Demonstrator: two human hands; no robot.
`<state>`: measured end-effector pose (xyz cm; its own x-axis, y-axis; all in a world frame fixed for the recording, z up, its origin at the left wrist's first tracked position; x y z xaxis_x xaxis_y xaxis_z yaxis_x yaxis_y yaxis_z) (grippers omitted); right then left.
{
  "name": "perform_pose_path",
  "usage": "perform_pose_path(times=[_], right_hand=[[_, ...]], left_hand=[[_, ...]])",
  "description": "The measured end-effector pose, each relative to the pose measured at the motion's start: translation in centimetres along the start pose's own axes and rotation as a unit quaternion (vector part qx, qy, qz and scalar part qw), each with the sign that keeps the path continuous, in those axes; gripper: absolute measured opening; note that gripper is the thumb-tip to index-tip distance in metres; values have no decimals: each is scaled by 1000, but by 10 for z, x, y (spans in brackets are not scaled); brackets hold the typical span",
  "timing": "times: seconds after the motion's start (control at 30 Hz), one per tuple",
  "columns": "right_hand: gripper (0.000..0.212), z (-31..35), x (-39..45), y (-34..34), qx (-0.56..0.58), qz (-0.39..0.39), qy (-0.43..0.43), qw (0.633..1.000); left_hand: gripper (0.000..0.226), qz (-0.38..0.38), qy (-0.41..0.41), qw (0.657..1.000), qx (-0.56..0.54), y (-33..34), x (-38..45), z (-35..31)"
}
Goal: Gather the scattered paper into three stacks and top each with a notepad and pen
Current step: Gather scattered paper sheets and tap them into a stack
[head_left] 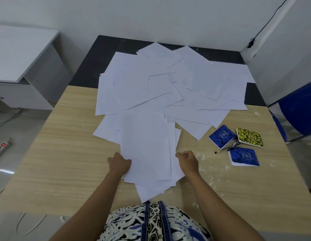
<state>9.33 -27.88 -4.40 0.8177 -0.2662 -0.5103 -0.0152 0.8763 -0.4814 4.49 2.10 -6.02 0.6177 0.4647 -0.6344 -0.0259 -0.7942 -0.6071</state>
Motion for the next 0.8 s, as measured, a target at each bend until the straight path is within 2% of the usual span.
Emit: perform_pose_path(times=[0.07, 0.17, 0.27, 0.3, 0.4, 0.5, 0.6, 0.7, 0.8], right_hand=[[30, 3, 3, 9, -18, 61, 1, 998], [25, 8, 1, 21, -59, 110, -9, 992], [25, 10, -3, 28, -64, 129, -27, 989], [29, 10, -5, 31, -65, 139, -30, 988], [35, 10, -6, 32, -57, 155, -30, 986], [33, 19, -8, 27, 24, 170, -33, 985], [33, 34, -11, 16, 100, 185, -55, 976], [35, 42, -11, 5, 144, 204, -59, 967], [38, 47, -10, -1, 136, 203, -65, 968]], left_hand=[[42, -5, 19, 1000, -10, -1, 4, -3], [14, 9, 28, 999, -34, -2, 3, -7], [8, 33, 12, 998, -46, 0, 0, -5], [9, 40, 7, 998, -46, 3, 1, -2], [36, 51, 1, 996, -75, 4, 2, 7], [51, 59, 1, 987, -151, 1, 1, 8], [37, 53, 28, 969, -241, -14, -2, -6], [38, 99, 73, 945, -304, -27, -7, -25], [32, 119, 151, 941, -278, -40, -17, -49]])
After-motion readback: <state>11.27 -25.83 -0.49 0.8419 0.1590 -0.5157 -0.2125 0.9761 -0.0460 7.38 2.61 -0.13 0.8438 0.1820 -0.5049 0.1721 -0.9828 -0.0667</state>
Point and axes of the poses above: each hand's wrist, its own x-axis towards the middle knuckle, its own y-axis out of the palm, z = x × y, the point moved 7 cm from there along x, towards the middle knuckle
